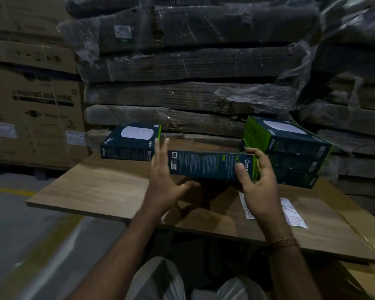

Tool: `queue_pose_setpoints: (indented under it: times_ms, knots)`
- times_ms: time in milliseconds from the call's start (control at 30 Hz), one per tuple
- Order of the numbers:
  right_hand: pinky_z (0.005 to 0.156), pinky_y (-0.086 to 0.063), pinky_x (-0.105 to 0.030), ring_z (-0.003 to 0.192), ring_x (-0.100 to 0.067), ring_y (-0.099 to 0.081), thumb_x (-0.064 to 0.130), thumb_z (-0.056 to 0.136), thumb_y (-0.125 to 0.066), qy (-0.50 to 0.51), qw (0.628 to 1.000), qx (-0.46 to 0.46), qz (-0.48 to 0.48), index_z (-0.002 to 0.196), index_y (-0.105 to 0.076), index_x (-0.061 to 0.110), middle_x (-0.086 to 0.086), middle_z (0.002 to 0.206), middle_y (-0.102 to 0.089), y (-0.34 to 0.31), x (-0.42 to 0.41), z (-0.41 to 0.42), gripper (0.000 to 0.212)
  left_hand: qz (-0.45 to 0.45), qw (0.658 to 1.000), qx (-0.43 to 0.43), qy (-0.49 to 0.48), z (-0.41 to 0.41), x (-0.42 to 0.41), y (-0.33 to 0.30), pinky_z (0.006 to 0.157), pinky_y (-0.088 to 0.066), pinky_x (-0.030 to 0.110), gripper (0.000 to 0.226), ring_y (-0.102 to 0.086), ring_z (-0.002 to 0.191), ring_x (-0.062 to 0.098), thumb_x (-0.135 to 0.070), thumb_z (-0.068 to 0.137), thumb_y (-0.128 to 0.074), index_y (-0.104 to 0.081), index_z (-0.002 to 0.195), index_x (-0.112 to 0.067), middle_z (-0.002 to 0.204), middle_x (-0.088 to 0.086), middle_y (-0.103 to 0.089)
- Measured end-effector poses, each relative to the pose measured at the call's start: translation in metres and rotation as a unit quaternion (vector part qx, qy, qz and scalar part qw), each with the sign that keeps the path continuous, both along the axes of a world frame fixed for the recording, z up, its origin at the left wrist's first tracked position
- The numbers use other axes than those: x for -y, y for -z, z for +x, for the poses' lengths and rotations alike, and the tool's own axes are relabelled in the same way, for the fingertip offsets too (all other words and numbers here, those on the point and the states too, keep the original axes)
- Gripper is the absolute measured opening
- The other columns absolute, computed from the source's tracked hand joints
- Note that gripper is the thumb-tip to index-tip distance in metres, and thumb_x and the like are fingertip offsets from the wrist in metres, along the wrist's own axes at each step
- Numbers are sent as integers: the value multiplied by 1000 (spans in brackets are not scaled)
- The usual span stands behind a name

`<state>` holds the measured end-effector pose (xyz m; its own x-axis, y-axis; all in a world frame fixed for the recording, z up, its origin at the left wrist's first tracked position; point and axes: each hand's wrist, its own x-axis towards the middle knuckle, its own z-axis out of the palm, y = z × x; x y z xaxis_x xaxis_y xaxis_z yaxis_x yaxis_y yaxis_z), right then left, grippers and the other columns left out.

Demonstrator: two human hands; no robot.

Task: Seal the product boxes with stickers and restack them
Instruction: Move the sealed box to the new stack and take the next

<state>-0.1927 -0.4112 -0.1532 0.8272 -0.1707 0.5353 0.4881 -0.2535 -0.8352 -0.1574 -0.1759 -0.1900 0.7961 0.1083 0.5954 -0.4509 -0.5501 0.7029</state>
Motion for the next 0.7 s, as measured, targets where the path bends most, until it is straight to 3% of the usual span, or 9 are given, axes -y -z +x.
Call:
queue_pose_setpoints:
  times_ms: [67,133,200,267,333,433,533,700]
  knots:
    - [107,-55,-58,134,-20,-60,59,96,-68,3,1000,-6,8,137,-55,48,6,144,-60,8,4,-2,44,-78,996,-35,24,0,-2,8,123,-43,47,128,-39,154,14,-46,73,-96,-13,169,-42,173,-3,-33]
    - [110,-52,-58,137,-21,-59,68,90,-69,3,999,-6,40,136,-57,49,5,146,-61,16,8,-4,51,-96,994,-39,34,-1,-4,14,112,-53,32,112,-55,137,6,-49,75,-92,-29,166,-35,153,-8,-57]
    - [106,-56,-58,130,-19,-64,57,94,-73,-10,998,-8,68,133,-60,46,7,137,-65,25,12,-6,42,-102,993,-43,40,-3,-2,16,99,-49,8,108,-56,133,2,-56,73,-89,-36,164,-30,148,-11,-61]
    - [104,-57,-59,127,-19,-66,44,93,-73,-22,997,-14,69,134,-60,40,6,135,-67,34,15,-9,43,-149,986,-49,53,-6,3,17,88,-45,-2,104,-57,123,-10,-52,76,-89,-39,163,-28,143,-15,-60]
    - [104,-58,-56,127,-18,-67,38,92,-73,-31,996,-19,78,136,-60,34,5,137,-67,41,14,-12,46,-206,975,-50,75,-9,9,19,89,-48,2,97,-61,118,-15,-46,79,-88,-41,161,-26,141,-15,-61]
    - [105,-59,-51,131,-17,-65,36,90,-74,-46,993,-30,107,135,-61,35,5,143,-64,45,12,-15,46,-293,949,-59,96,-13,15,26,98,-57,19,91,-67,126,3,-41,81,-87,-44,159,-22,142,-4,-66]
    - [100,-61,-39,133,-19,-64,30,91,-74,-64,990,-28,125,135,-62,35,2,147,-62,51,10,-19,46,-337,934,-71,100,-17,18,32,100,-60,28,89,-68,125,7,-40,81,-88,-45,158,-27,139,-6,-68]
    - [103,-59,-41,131,-19,-66,26,92,-74,-76,988,-28,133,137,-60,31,2,145,-64,56,8,-23,47,-361,923,-88,101,-24,18,33,92,-62,27,91,-71,120,8,-40,78,-89,-45,157,-30,134,-7,-71]
